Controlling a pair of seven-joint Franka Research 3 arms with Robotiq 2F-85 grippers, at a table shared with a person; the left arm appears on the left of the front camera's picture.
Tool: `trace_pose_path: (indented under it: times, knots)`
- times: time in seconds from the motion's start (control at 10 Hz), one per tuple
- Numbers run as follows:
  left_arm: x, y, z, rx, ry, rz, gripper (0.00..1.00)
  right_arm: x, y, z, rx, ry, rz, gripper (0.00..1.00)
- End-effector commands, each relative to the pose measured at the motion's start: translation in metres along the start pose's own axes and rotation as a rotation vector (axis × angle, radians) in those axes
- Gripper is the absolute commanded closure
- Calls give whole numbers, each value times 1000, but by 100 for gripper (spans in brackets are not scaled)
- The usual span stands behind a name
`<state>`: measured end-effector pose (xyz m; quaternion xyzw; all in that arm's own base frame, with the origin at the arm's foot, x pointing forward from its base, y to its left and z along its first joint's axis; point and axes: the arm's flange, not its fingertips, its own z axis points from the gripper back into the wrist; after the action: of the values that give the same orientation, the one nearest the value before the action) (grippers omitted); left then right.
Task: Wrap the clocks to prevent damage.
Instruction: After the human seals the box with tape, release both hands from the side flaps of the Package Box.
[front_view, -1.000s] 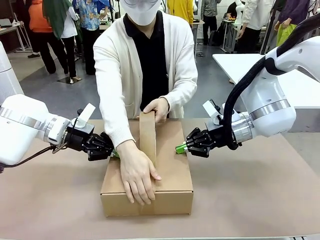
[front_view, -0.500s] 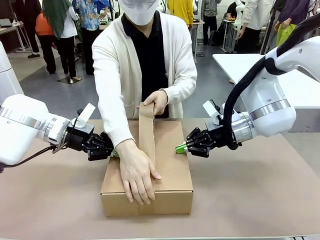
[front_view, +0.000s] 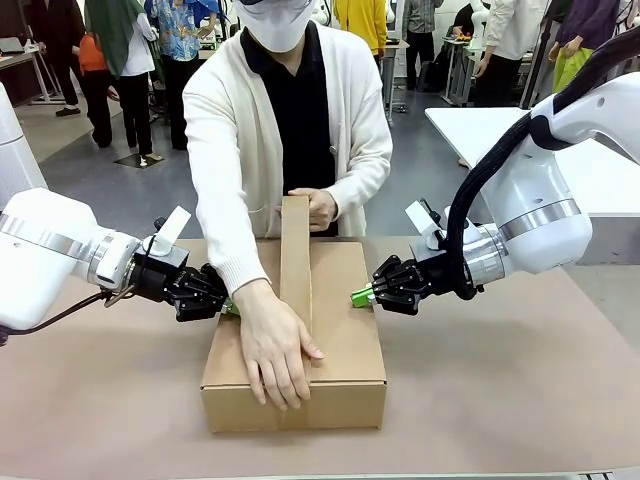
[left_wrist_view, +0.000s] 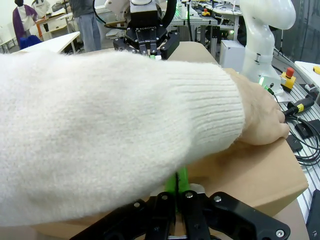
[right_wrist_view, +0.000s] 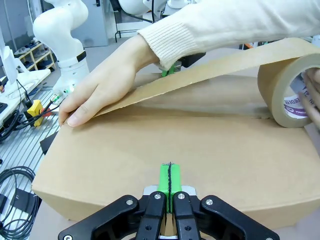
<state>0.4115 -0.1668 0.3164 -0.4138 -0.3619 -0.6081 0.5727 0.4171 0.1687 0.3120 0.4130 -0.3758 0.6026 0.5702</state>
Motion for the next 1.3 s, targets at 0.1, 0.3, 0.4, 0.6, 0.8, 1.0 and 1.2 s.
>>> trace_pose_path:
  times: [0.1, 0.3, 0.4, 0.6, 0.8, 1.0, 1.2]
  knots:
    - [-4, 0, -2, 6, 8, -4, 100, -3, 1, -2, -1, 3, -8, 99]
    - [-4, 0, -2, 6, 8, -4, 100, -3, 1, -2, -1, 3, -8, 99]
    - [-4, 0, -2, 6, 8, -4, 100, -3, 1, -2, -1, 3, -8, 99]
    - [-4, 0, -2, 6, 8, -4, 100, -3, 1, -2, -1, 3, -8, 99]
    - [-4, 0, -2, 6, 8, -4, 100, -3, 1, -2, -1, 3, -8, 99]
    - [-4, 0, -2, 6, 8, -4, 100, -3, 1, -2, -1, 3, -8, 99]
    - [-4, 0, -2, 6, 8, -4, 100, -3, 1, -2, -1, 3, -8, 99]
